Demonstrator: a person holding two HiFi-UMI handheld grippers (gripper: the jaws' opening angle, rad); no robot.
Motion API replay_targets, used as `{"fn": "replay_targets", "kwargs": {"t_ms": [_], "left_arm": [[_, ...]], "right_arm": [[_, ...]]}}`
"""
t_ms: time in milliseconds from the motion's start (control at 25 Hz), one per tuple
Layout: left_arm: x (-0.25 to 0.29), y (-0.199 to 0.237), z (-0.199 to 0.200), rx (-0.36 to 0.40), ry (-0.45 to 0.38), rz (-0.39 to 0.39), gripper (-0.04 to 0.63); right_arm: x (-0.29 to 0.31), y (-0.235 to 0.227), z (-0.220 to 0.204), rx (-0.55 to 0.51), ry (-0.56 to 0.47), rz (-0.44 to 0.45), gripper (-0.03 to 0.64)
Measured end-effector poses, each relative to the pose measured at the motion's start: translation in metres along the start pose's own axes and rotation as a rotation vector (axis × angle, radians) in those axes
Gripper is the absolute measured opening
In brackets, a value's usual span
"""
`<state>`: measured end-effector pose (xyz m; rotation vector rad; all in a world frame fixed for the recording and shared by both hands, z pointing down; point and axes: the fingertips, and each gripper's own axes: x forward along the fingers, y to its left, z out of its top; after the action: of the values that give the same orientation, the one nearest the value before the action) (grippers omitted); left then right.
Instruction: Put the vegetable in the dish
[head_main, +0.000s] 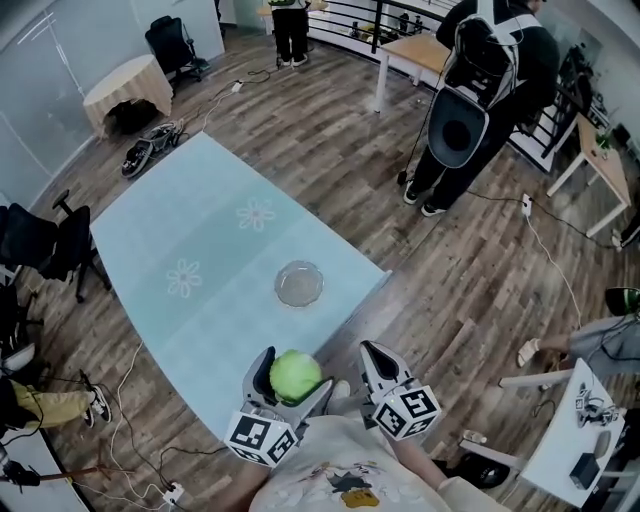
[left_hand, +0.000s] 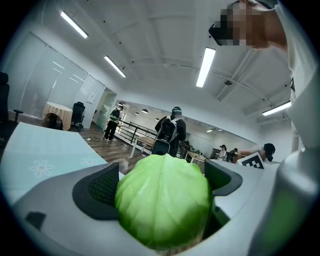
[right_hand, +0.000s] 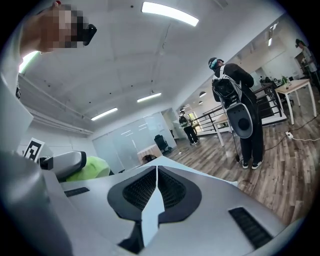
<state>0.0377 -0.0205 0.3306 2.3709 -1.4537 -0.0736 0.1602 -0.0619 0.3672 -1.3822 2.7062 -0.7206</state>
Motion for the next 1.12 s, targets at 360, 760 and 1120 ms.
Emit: {"fn": "replay_targets", "kwargs": {"t_ms": [360, 760, 1120], "left_arm": [[0.034, 0.006, 0.001, 0.007, -0.002, 0.09, 0.545], [0.053, 0.04, -0.002, -0.001, 0.016, 0.109, 0.545], [0.085, 0.081, -0.012, -0.004, 0.073, 0.109, 0.545]], "right_arm": [[0.021, -0.028, 0.018, -0.018, 0.022, 0.057, 0.029], [0.056, -0.013, 0.006, -0.021, 0.073, 0.104, 0.029], [0.095, -0.023, -0.005, -0.021, 0.142, 0.098, 0.029]]}}
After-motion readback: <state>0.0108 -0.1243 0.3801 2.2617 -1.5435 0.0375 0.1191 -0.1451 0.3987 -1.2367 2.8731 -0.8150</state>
